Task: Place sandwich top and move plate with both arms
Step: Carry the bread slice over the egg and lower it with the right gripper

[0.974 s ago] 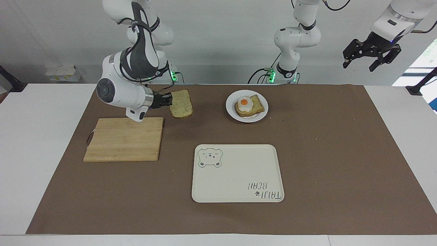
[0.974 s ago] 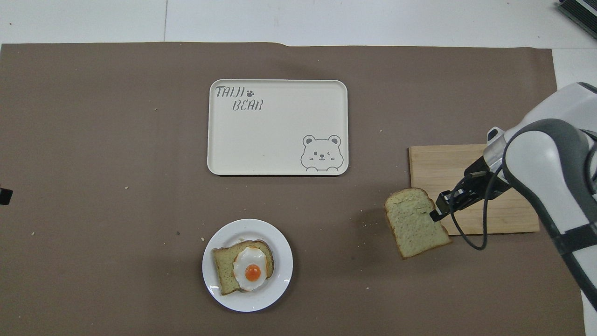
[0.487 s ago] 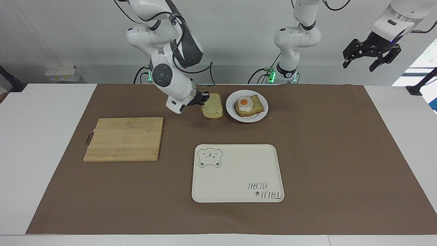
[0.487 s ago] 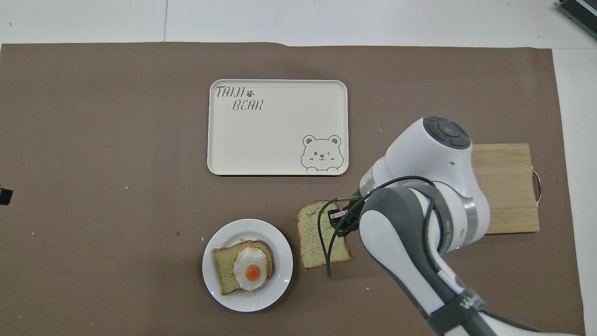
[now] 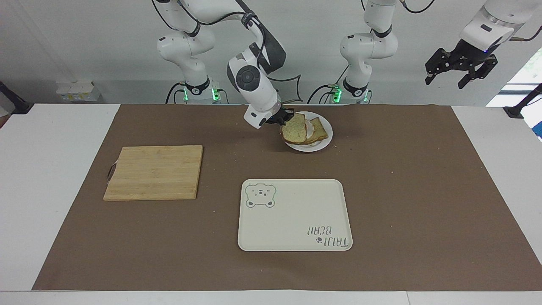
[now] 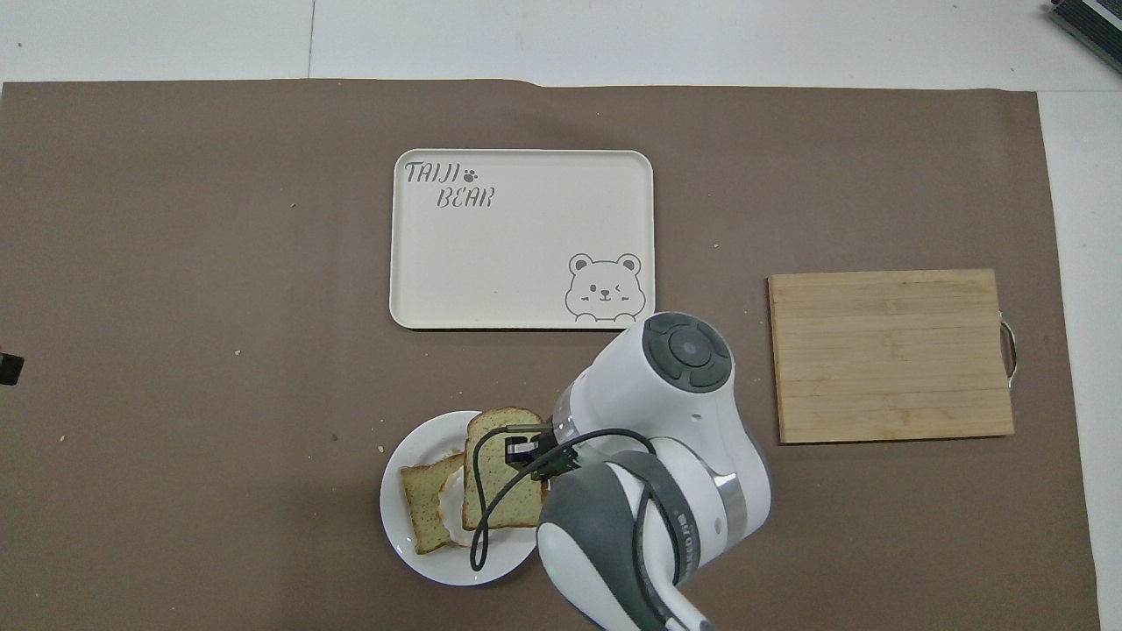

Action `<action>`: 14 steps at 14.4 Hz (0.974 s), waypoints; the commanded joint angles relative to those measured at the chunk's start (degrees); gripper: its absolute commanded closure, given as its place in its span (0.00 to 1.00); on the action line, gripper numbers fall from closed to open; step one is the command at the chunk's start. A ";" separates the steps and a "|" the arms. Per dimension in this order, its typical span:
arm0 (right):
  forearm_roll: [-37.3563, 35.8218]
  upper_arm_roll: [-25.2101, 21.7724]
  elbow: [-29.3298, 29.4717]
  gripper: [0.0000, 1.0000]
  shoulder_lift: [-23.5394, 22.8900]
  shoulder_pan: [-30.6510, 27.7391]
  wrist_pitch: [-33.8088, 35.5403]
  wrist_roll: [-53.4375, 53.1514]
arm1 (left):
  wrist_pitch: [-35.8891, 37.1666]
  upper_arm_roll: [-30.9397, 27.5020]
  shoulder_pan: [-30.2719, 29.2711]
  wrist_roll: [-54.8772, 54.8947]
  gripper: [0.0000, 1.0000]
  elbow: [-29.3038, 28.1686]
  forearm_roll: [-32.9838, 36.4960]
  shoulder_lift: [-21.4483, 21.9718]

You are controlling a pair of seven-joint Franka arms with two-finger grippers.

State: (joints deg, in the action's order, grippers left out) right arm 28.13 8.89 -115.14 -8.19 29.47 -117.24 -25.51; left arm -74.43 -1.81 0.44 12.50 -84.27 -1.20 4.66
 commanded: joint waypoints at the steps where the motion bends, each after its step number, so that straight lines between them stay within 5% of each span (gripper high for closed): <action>1: 1.49 -0.28 -0.87 1.00 -1.65 2.51 -3.77 -1.56 | 0.25 -0.48 0.88 -0.72 0.00 -1.52 0.32 1.40; 6: 1.49 -0.28 -2.02 1.00 -3.94 3.49 -8.62 -0.69 | 0.25 -0.48 0.88 -0.72 0.00 -1.52 0.32 1.40; 7: 1.41 -0.36 -1.93 0.61 -4.03 3.23 -8.53 -0.60 | 0.17 -0.48 0.88 -0.72 0.00 -1.52 0.32 1.49; 8: 0.62 -0.45 -1.93 0.01 -4.11 3.14 -8.53 -0.16 | 0.16 -0.48 0.88 -0.72 0.00 -1.52 0.32 1.40; 14: -14.84 -0.71 0.35 0.00 -5.78 0.94 -8.26 3.53 | 0.16 -0.48 0.88 -0.72 0.00 -1.52 0.32 1.40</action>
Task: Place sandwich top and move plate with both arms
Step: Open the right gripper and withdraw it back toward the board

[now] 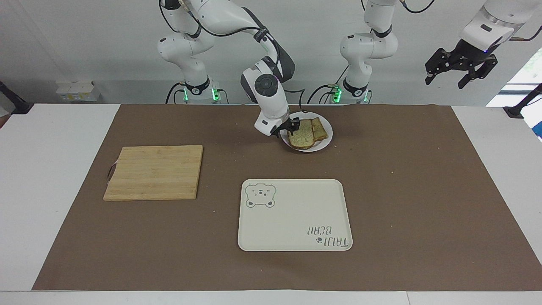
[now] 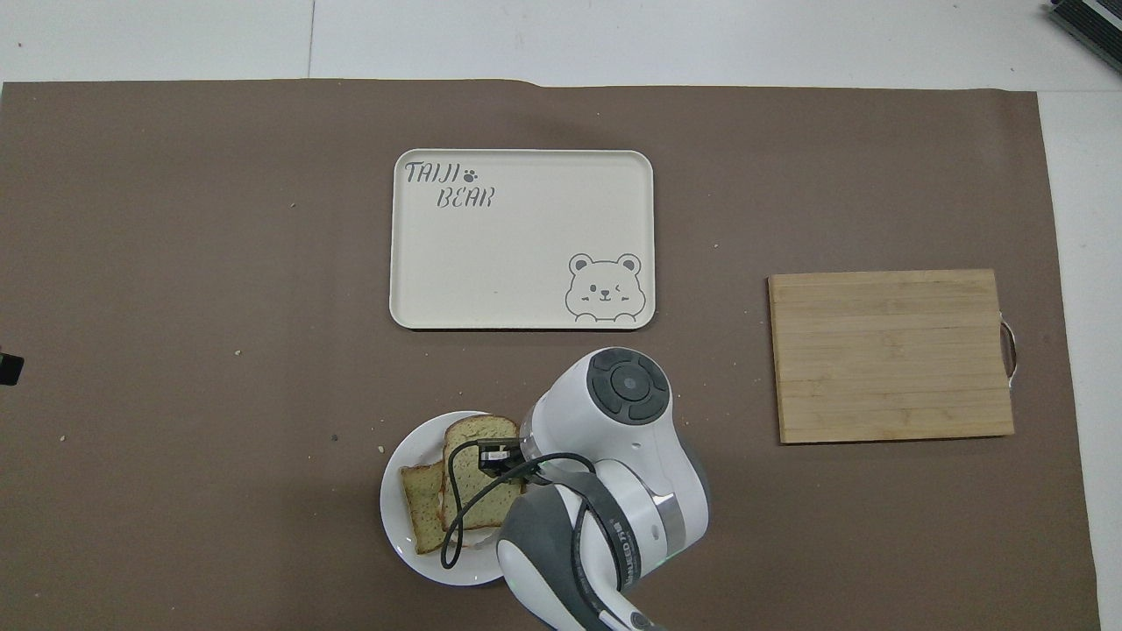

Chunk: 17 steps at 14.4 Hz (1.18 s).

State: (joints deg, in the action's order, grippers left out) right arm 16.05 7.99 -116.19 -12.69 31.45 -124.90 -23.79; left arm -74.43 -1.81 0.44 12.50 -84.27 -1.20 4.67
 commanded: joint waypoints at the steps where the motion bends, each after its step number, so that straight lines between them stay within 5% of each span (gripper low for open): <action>1: -3.91 0.09 1.49 0.00 -1.29 -1.83 -0.96 1.82 | 0.16 -0.48 0.88 -0.72 0.00 -1.52 0.32 1.40; 6: -8.32 0.01 2.64 0.00 -1.29 -8.06 -0.96 4.17 | 0.16 -0.48 0.88 -0.63 0.00 -1.52 0.32 1.40; 11: -8.32 0.18 3.51 0.00 -1.55 -20.44 -0.61 16.57 | -0.02 -0.48 0.88 -0.63 0.00 -1.43 0.32 1.40; 17: -8.58 -0.17 6.67 0.00 0.11 -29.60 0.00 16.41 | -0.02 -0.48 0.88 -0.63 0.00 -1.43 0.32 1.40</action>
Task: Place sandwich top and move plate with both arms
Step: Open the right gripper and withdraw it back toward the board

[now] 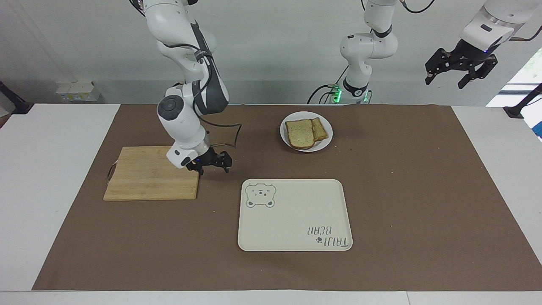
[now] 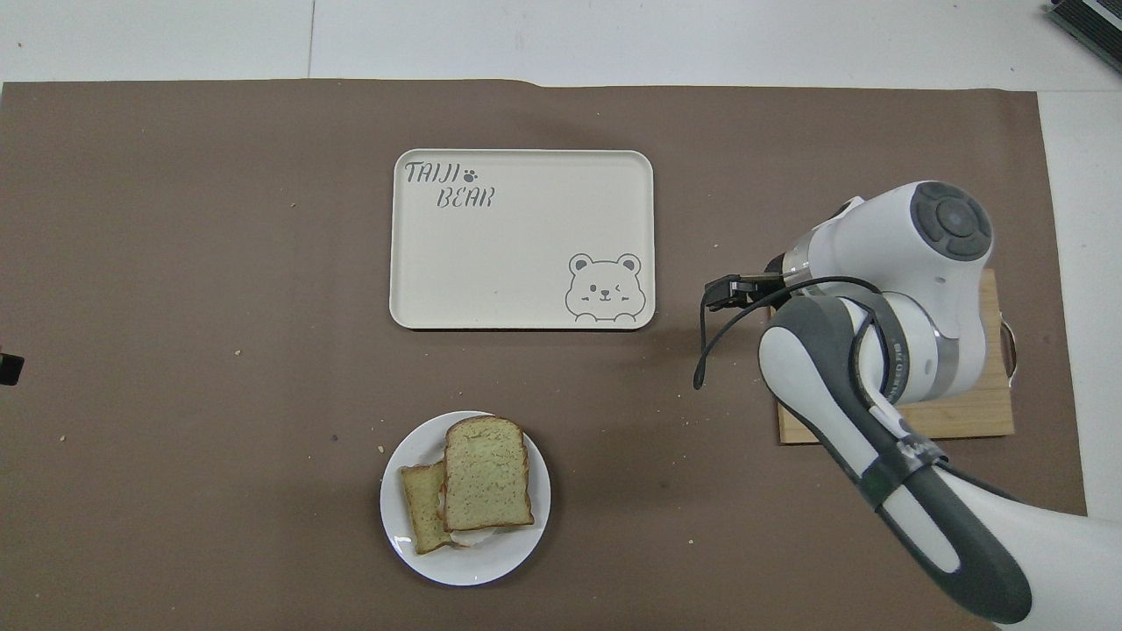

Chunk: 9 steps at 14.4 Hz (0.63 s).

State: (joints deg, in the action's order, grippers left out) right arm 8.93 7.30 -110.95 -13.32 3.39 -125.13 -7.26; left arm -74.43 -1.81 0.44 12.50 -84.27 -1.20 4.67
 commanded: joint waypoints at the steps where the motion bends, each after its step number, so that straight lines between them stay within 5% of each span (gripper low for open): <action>1: -1.81 0.52 2.48 0.00 1.36 -2.58 0.84 -0.12 | -0.02 -0.48 0.88 -0.63 0.00 -1.43 0.32 1.40; 5: -10.23 0.52 10.47 0.00 3.03 -4.44 9.70 -0.04 | -0.19 -0.48 0.79 -0.63 0.00 -1.43 0.32 1.40; 9: -10.78 -0.62 14.27 0.00 6.89 -5.67 16.31 -0.04 | 0.16 -0.48 0.88 -0.63 0.00 -1.43 0.32 1.40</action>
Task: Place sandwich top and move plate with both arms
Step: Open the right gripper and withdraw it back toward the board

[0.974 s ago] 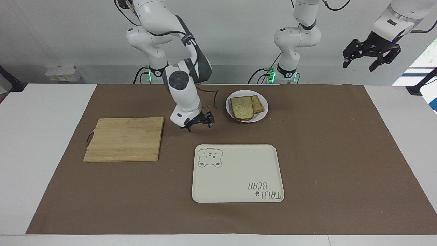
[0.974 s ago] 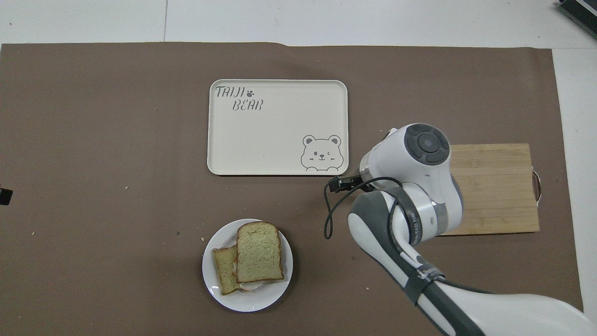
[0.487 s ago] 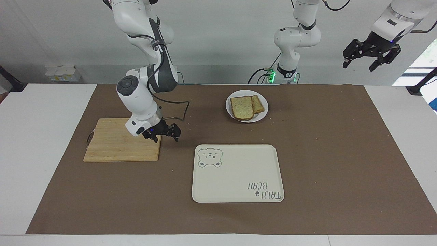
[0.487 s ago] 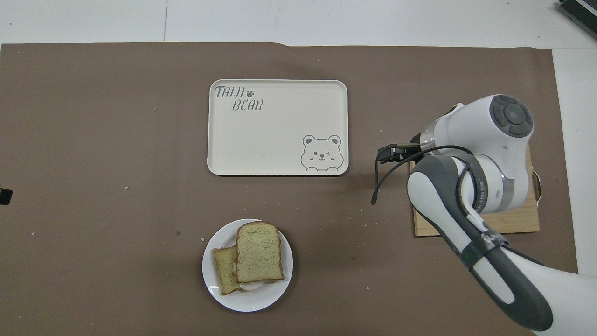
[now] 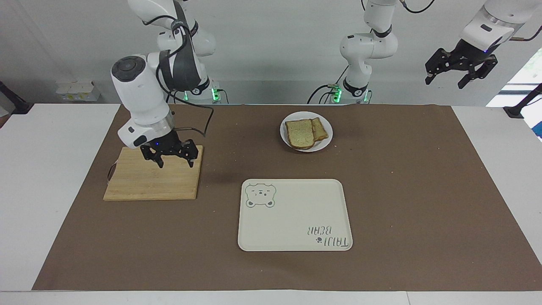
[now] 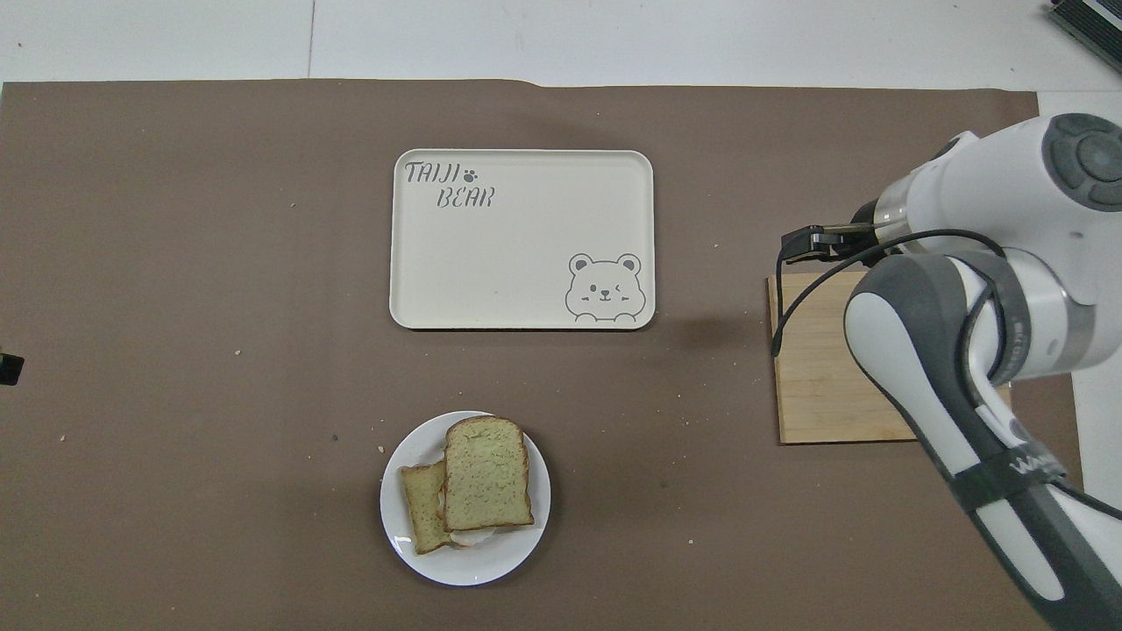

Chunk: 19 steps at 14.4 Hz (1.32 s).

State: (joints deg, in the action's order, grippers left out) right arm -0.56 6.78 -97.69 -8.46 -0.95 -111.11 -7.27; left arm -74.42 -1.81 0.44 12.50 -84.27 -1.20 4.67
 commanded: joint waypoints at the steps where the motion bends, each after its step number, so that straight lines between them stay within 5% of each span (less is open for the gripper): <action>1: -1.28 -0.54 1.01 0.00 3.70 -1.94 3.17 0.06 | 0.16 -0.48 0.88 -0.63 0.00 -1.51 0.32 1.39; 6: -0.84 -1.41 3.10 0.00 10.21 -5.19 10.98 0.15 | 0.07 -0.48 0.88 -0.63 0.00 -1.43 0.32 1.39; 10: -1.28 -3.87 8.82 0.00 10.66 -5.20 18.46 0.06 | -0.29 -0.48 0.88 -0.20 0.00 -1.43 0.32 1.39; 16: -0.32 -5.55 2.42 0.00 15.84 -4.77 19.70 -0.02 | -5.63 0.40 1.94 -0.46 0.00 -1.77 -6.95 1.04; 19: -0.23 -4.93 1.63 0.00 15.93 -4.41 19.71 0.24 | -9.59 0.31 1.23 -0.02 0.00 -8.00 -10.20 1.66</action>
State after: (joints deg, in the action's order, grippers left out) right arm -0.82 1.46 -93.46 5.62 -5.39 -91.24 -7.27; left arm -80.03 -0.98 1.72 12.46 -86.38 -8.77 4.67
